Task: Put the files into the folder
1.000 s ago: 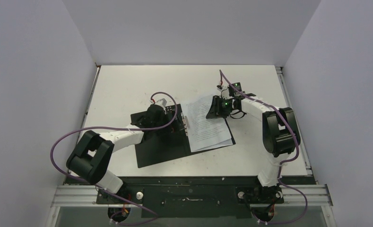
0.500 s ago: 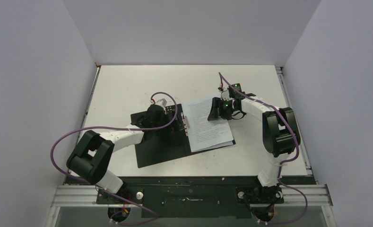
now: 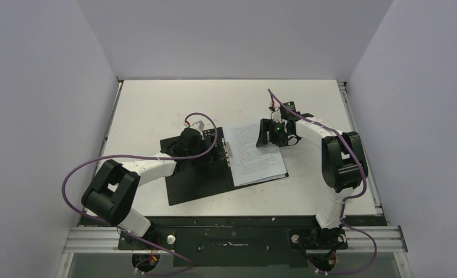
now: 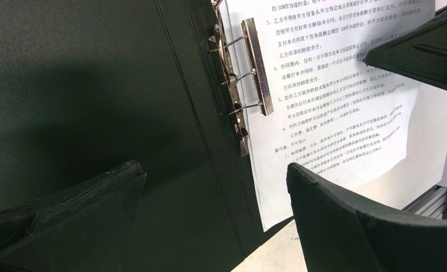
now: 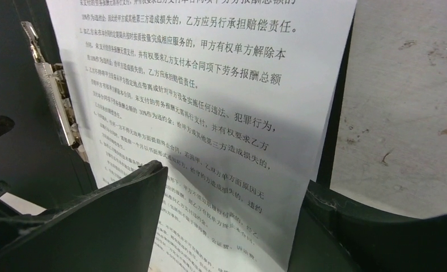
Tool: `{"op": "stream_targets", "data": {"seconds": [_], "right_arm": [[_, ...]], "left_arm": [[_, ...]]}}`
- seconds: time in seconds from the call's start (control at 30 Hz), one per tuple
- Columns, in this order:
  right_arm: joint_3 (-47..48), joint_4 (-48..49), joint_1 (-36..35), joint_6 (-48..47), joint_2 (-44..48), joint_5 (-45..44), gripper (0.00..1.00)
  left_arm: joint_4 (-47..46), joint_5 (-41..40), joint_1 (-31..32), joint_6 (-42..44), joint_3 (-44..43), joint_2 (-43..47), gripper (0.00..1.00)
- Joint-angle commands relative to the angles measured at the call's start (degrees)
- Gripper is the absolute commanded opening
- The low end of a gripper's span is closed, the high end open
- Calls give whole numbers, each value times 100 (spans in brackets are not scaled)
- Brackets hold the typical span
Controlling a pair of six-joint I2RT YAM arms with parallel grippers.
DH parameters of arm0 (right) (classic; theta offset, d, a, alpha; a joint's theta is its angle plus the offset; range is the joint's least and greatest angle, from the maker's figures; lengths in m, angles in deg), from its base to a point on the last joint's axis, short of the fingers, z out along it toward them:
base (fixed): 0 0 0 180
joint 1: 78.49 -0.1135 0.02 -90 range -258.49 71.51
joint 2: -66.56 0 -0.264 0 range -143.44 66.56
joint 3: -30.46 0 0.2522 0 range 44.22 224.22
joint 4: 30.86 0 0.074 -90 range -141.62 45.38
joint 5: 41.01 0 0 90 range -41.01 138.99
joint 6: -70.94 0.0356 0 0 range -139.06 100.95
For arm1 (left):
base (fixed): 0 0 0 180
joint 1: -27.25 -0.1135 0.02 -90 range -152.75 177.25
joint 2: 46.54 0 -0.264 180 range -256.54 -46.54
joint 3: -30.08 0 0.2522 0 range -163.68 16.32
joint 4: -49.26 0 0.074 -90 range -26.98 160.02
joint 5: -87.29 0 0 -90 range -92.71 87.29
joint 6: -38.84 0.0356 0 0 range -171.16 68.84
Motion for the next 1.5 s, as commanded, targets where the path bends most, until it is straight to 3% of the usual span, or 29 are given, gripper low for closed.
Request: {"op": "stream_targets", "data": {"seconds": [0.0, 0.5, 0.73, 1.07, 1.47], "right_arm": [[231, -26, 14, -137, 123, -343, 68], [345, -379, 15, -351, 674, -1563, 75], [654, -586, -803, -383, 1010, -2452, 74], [810, -146, -1802, 64, 983, -2358, 64], [755, 404, -2200, 430, 508, -2106, 44]], "left_arm": [[-222, 29, -44, 95, -94, 23, 97], [-204, 2, -44, 113, -54, 90, 97], [66, -253, -43, 275, -64, 344, 97], [958, -744, -44, 428, -98, 928, 97], [1518, -948, 62, 244, 138, 1358, 98]]}}
